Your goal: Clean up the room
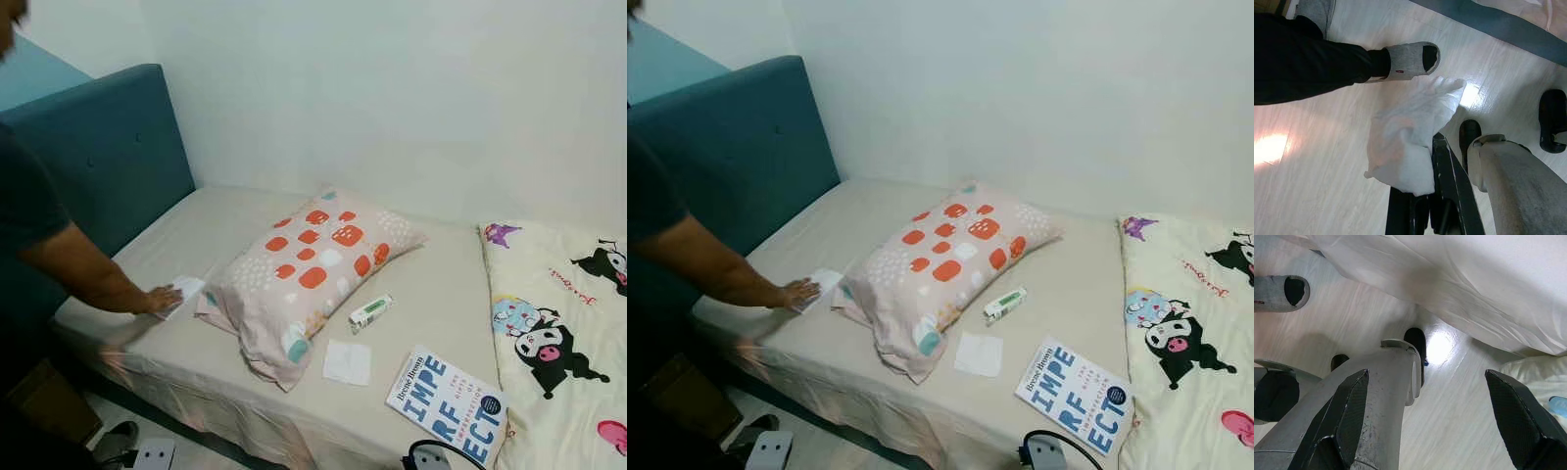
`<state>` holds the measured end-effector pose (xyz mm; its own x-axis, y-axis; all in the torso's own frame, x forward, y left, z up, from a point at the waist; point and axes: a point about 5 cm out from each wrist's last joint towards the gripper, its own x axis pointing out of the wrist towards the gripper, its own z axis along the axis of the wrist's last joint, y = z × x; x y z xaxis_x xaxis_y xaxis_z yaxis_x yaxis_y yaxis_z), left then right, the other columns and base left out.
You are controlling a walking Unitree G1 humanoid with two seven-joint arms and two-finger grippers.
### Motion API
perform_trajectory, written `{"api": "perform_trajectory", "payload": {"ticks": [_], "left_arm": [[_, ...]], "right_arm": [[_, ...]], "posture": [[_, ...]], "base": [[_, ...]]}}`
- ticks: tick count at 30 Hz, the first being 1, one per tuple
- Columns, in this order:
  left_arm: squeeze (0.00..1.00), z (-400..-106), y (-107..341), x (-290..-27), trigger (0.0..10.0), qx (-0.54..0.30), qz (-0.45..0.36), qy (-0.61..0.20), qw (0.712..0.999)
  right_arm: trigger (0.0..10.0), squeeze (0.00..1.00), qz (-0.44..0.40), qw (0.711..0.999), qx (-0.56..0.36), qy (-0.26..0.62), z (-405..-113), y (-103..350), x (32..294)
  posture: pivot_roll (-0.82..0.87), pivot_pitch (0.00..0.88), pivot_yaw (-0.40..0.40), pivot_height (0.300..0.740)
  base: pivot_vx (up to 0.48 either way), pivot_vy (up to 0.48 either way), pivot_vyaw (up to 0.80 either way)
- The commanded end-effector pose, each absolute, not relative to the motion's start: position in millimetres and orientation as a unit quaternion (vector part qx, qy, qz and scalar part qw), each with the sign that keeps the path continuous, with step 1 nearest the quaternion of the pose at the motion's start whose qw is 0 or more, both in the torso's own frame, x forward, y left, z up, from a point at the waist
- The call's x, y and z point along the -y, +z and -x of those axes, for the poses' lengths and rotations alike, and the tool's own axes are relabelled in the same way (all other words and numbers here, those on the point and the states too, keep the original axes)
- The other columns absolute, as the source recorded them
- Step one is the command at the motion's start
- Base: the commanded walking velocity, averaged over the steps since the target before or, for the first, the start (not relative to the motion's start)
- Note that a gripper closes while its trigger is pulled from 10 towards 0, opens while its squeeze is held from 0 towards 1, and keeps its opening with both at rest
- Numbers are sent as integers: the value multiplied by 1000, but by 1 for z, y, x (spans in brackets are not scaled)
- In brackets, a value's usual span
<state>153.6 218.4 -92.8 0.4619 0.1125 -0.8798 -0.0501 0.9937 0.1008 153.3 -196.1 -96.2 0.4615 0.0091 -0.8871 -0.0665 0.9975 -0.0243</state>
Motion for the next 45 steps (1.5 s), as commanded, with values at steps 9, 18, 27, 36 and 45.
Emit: {"api": "perform_trajectory", "payload": {"ticks": [9,18,27,36,45], "left_arm": [[0,-157,-92,-216,10000,-518,-32,38,854],[0,-155,-93,-217,10000,-521,-34,40,852],[0,-154,-93,-217,10000,-519,-26,47,853],[0,-156,-92,-217,10000,-517,-23,49,854],[0,-155,-92,-217,10000,-510,-8,61,858]], "right_arm": [[10000,0,16,859,-512,15,-155,-96,193],[10000,0,-4,863,-506,3,-157,-95,195],[10000,0,-2,864,-504,12,-159,-94,193],[10000,0,-27,873,-487,11,-172,-89,189],[10000,0,-23,868,-492,52,-169,-91,181]], "posture": [[-115,0,41,740],[-110,0,39,740],[-91,0,30,740],[-86,0,28,740],[-84,0,22,740]], "base": [[0,0,0],[0,0,0],[0,0,0],[0,0,0],[0,0,260]]}}
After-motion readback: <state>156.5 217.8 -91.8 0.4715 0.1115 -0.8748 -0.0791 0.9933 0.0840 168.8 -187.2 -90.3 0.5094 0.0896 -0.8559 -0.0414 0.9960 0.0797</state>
